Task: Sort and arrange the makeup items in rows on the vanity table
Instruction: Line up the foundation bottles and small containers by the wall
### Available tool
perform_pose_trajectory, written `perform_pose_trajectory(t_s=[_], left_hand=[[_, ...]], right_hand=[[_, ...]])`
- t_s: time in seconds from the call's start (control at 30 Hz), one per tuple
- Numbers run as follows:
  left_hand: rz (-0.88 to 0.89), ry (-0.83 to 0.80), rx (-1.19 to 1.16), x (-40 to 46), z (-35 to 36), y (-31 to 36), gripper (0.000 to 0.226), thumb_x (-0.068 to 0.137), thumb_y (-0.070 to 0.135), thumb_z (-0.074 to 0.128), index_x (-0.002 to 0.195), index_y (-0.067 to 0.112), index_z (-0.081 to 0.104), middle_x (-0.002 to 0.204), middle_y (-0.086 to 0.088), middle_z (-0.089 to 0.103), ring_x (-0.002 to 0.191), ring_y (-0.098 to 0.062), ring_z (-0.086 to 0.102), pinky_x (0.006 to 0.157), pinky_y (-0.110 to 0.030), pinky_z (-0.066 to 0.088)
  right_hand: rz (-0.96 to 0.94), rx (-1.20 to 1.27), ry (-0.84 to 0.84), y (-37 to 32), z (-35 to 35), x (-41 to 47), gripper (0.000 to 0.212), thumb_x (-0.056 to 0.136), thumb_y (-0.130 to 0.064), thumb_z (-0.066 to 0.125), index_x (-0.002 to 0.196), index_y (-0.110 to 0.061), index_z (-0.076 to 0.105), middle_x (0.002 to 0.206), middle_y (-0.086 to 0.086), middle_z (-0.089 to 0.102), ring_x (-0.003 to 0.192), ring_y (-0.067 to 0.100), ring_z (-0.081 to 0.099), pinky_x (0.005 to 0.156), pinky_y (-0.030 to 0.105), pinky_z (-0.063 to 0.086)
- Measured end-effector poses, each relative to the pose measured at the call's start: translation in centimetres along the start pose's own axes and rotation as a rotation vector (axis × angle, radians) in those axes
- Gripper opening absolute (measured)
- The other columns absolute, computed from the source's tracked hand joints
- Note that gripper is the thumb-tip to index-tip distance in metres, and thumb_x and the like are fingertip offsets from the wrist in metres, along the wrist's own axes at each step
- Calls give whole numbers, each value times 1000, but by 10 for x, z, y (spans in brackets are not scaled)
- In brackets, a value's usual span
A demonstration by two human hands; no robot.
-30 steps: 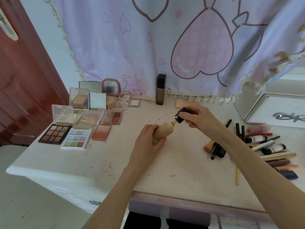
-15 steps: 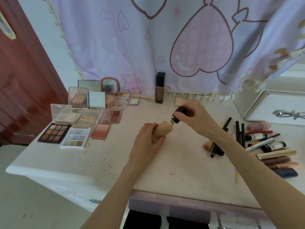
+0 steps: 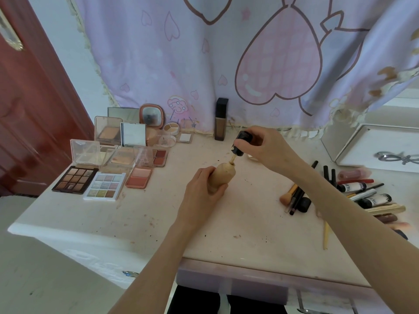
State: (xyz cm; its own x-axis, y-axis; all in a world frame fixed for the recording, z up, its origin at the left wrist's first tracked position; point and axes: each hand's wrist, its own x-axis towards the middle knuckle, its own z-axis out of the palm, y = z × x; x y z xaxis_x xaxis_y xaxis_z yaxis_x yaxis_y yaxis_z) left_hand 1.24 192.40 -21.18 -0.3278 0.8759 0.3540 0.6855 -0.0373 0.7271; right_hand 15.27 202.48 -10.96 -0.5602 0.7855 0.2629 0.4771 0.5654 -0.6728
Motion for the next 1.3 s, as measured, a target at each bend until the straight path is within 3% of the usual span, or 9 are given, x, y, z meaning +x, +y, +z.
perform_pose_trajectory(t_s=[0.17,0.4,0.53,0.6,0.77,0.93,1.1,1.3], left_hand=[[3,1,-13,-1,0,-1,39,82,28,67,117,16,53,102,13,50,86,-2,48,72,2,34],[3,7,-25,0,1,-2,40,82,28,68,117,16,53,103,12,51,87,-2,48,72,3,33],[5,3,-30,0,1,-3,40,81,28,68,117,18,53,103,13,51,87,-1,48,73,2,35],[2,0,-32,0,1,-3,40,81,28,68,117,18,53,103,13,51,86,-1,48,74,1,36],[13,10,-41,0,2,-4,39,80,27,68,115,17,54,103,11,54,85,0,48,72,0,36],[24,31,-25,0,2,-3,39,79,26,69,114,15,55,99,12,52,81,2,46,70,2,34],[22,42,-37,0,3,-4,38,78,25,70,113,15,56,98,13,51,81,4,45,70,1,35],[22,42,-33,0,2,-3,39,78,25,70,113,14,56,98,13,51,80,3,45,70,2,34]], right_hand=[[-21,41,34,-1,-1,-1,18,85,-35,59,89,-18,63,68,-12,54,60,4,46,63,26,41],[-25,61,60,-2,-6,1,16,85,-33,59,89,-18,63,78,1,63,69,17,54,67,34,47],[-26,67,67,0,-8,-1,8,86,-32,59,86,-24,60,74,-6,60,64,9,49,64,27,43],[-21,70,80,2,-9,-3,12,86,-32,59,89,-20,62,75,-5,60,64,8,49,63,23,41],[-7,52,68,1,-5,-8,18,85,-33,60,90,-16,64,76,0,62,64,9,49,64,29,44],[-56,36,34,-5,2,-14,17,86,-25,61,89,-9,64,72,-1,58,60,2,46,59,17,38],[-117,-18,20,-10,5,-21,16,85,-20,63,90,-6,65,81,9,65,74,20,55,70,29,43],[-122,-7,43,-11,-1,-23,15,85,-24,63,91,-10,65,81,5,64,72,13,53,69,27,43]])
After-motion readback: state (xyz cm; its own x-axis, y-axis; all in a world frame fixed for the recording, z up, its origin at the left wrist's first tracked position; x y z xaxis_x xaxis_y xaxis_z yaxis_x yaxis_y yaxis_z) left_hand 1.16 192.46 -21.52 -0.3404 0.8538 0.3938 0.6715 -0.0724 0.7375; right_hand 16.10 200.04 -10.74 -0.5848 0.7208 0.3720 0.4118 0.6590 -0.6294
